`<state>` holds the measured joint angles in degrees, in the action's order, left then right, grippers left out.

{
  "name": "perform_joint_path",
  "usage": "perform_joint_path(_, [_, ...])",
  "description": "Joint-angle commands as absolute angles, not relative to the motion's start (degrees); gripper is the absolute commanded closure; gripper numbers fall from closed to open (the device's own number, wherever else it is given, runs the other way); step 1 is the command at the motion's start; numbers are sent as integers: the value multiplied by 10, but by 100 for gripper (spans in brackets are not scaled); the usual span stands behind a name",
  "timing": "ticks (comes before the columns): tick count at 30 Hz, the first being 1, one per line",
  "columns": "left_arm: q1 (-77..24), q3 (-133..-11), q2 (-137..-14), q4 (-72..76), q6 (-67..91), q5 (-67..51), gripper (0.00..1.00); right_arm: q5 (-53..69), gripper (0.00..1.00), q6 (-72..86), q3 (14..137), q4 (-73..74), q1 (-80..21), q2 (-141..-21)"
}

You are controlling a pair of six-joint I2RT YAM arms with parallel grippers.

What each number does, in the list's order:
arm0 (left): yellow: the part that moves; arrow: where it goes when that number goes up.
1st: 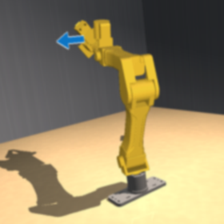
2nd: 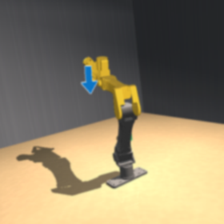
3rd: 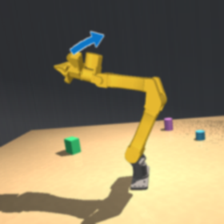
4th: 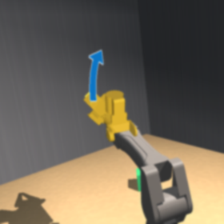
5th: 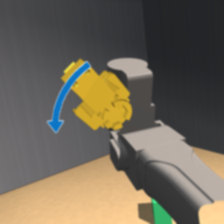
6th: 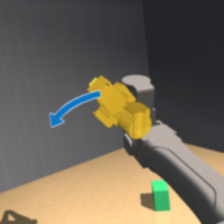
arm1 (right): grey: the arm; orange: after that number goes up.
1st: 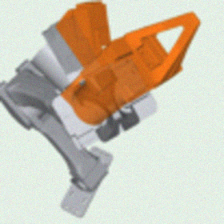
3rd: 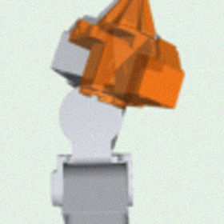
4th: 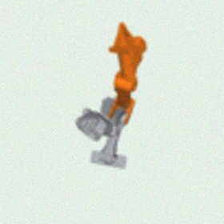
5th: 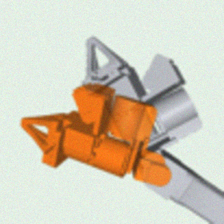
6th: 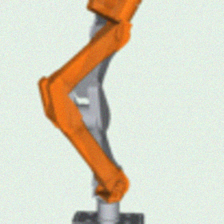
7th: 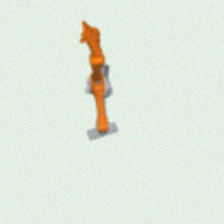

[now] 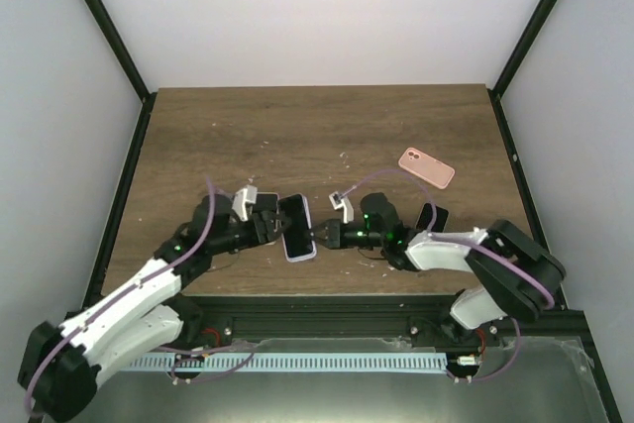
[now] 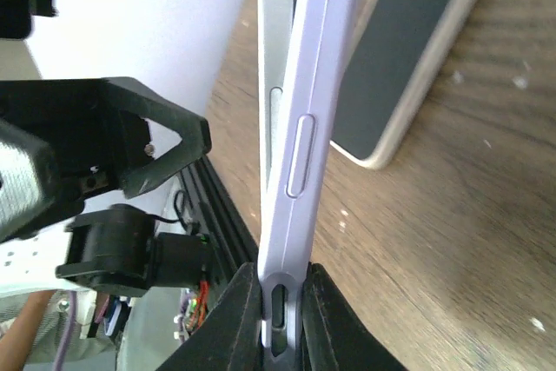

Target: Put the phone into the phone case

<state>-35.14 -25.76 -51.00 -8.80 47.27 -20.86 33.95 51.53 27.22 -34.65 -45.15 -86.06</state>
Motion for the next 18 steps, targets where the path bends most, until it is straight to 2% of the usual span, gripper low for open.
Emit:
perform_joint_path(1, [-332, -265, -420, -96, 503, -229, 29, 314, 99, 445, 260, -379, -454, -756])
perform_joint_path(5, [-322, -263, -350, -67, 516, -262, 24, 322, 99, 403, 236, -412, -454, -651])
perform_joint_path(10, [-321, -263, -330, 6, 526, -322, 22, 352, 99, 366, 229, -420, -454, -571])
perform_joint_path(18, [-320, -236, -355, 236, 603, -441, 21, 414, 99, 349, 245, -424, -454, -576])
